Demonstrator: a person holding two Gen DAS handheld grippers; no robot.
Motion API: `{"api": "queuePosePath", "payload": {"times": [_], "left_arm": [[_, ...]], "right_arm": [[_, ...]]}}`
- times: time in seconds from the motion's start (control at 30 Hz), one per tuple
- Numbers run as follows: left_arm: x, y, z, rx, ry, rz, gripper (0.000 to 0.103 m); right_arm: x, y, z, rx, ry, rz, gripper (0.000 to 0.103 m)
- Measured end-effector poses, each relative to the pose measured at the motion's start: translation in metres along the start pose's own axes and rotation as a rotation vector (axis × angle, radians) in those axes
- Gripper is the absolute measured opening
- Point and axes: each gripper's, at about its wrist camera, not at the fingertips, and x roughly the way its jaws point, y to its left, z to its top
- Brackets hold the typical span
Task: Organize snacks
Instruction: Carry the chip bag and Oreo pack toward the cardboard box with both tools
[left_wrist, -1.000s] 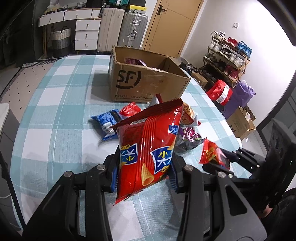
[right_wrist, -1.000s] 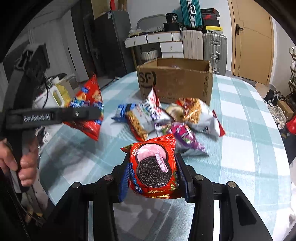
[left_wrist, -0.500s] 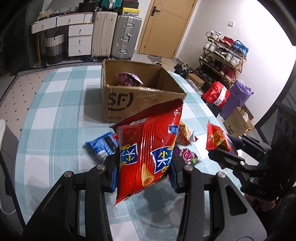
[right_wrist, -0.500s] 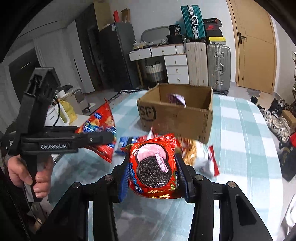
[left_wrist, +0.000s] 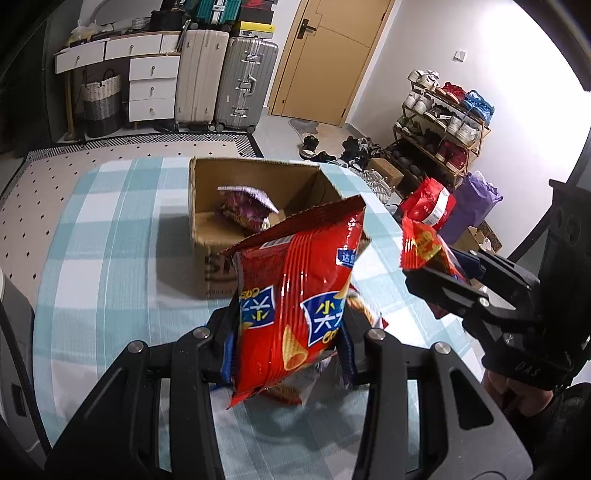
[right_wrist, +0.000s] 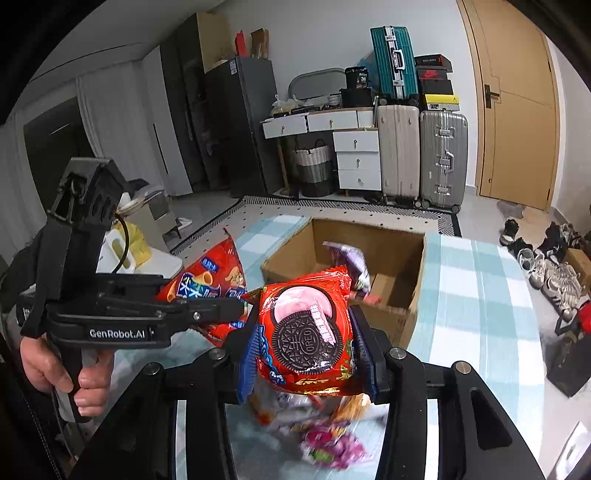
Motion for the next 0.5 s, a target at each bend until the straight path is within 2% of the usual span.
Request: {"api": "queuePosePath", "payload": {"times": [0.5], "left_arm": [[0.051,0.010,0.083,-0.003,0.040,-0.001,0.039]], "right_arm": [[0.037,-0.042,0.064,0.018,-0.009,-0.001,0.045]]}}
